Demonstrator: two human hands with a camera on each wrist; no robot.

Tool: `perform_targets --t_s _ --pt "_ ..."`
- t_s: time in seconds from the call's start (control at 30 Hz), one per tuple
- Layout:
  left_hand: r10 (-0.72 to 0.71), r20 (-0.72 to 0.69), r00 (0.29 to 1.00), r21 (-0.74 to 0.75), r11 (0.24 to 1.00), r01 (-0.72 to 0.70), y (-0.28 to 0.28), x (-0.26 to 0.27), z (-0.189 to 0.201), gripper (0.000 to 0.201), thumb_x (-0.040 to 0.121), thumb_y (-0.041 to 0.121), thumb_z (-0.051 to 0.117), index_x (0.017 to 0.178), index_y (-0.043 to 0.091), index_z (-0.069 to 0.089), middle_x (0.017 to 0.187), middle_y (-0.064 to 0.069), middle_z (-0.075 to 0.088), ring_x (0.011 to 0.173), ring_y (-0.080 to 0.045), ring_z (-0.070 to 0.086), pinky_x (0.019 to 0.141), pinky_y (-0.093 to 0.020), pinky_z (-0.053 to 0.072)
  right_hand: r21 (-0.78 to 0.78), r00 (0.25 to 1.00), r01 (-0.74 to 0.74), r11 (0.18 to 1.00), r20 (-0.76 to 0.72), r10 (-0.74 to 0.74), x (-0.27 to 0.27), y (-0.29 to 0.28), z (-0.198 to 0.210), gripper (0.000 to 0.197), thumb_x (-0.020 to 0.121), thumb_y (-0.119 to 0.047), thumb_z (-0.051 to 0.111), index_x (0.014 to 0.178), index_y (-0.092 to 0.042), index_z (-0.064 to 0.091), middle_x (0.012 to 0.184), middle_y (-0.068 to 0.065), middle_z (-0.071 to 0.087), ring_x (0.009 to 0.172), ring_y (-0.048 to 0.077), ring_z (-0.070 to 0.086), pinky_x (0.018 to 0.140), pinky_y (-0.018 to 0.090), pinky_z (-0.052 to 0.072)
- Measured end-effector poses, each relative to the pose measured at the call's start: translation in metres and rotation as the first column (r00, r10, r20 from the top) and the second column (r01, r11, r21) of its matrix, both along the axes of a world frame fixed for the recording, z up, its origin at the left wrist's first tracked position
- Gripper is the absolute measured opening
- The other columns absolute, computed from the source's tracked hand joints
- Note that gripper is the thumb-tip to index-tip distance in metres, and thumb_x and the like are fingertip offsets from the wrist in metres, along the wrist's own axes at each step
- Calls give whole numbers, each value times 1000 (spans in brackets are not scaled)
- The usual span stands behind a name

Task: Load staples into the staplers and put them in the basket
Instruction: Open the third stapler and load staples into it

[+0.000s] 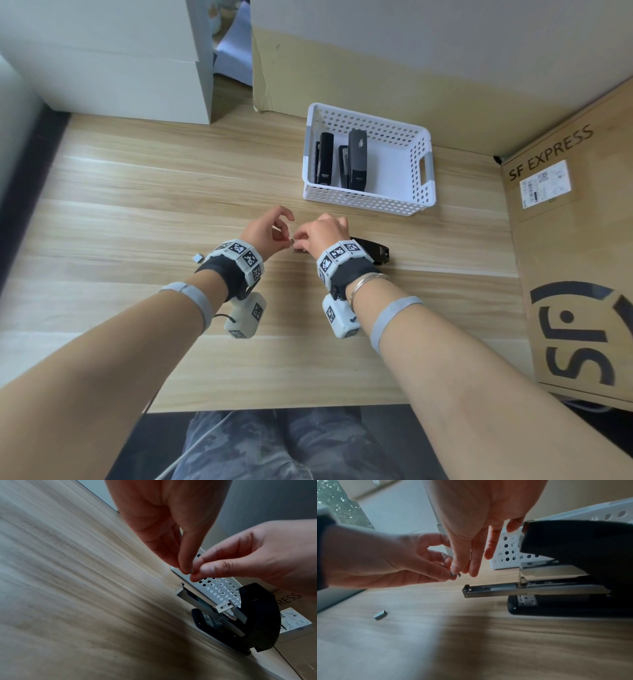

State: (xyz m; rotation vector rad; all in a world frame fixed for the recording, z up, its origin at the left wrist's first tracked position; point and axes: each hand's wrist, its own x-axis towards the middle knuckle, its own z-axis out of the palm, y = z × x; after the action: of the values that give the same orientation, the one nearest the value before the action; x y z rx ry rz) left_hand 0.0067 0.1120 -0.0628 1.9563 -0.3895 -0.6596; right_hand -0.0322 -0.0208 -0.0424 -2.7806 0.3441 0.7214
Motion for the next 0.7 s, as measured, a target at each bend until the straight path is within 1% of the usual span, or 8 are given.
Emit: perform_targets --t_s 0.07,0.13,0.2,0.33,0.4,0.47,0.6,0.7 --pt "-1 -7 1000 -36 999 0 -2 0 3 50 72 -11 67 103 23 46 68 6 50 59 -7 59 58 -1 50 11 1000 14 1000 14 -14 1 0 3 25 83 -46 63 105 -35 69 110 1 63 116 23 42 82 30 18" --pt "-3 -9 1000 -53 999 3 -2 0 4 53 71 -12 68 106 22 47 68 5 51 53 4 60 59 -1 50 30 999 9 1000 46 -10 0 -1 5 21 85 -42 61 100 -32 72 102 -2 68 116 18 43 87 32 23" --pt "-9 -25 1000 -55 998 7 -2 -1 3 54 72 -16 64 110 20 48 70 5 51 52 8 61 61 -3 52 32 997 -1 999 81 -2 -3 -1 9 20 88 -40 60 100 -30 72 94 -6 69 116 15 44 91 33 25" --pt "-39 -20 999 44 998 40 0 -4 -2 45 77 -18 56 111 11 53 80 2 54 64 -1 65 66 -9 53 -82 992 -56 995 112 65 -7 -3 11 20 93 -35 54 103 -30 70 100 -9 72 116 16 47 96 34 28" --pt "-54 2 999 123 991 53 3 -6 -5 36 80 -14 54 109 7 56 92 -4 54 71 -15 66 75 -23 53 -143 990 -114 983 61 124 -9 -5 11 20 93 -28 53 104 -29 70 99 -7 73 115 19 49 99 35 28" --pt "-52 0 999 186 981 51 7 -7 -9 31 82 -11 53 107 5 59 98 -6 56 80 -21 64 84 -32 52 -175 987 -152 973 19 157 -10 -4 11 21 92 -26 53 105 -27 69 98 -5 72 113 20 49 99 36 27" --pt "-91 -65 994 243 964 104 10 -12 -14 35 85 -7 50 114 7 62 114 -12 67 95 -25 66 94 -30 49 -196 990 -135 971 9 139 -13 -1 7 19 92 -25 53 100 -25 71 92 -3 73 111 21 48 97 37 28" --pt "-115 -75 991 245 961 130 8 -14 -15 37 85 -7 50 117 6 61 115 -13 68 97 -21 65 92 -23 46 -208 992 -122 970 17 129 -12 1 6 18 93 -28 55 98 -25 72 91 -2 72 110 21 48 96 37 28"
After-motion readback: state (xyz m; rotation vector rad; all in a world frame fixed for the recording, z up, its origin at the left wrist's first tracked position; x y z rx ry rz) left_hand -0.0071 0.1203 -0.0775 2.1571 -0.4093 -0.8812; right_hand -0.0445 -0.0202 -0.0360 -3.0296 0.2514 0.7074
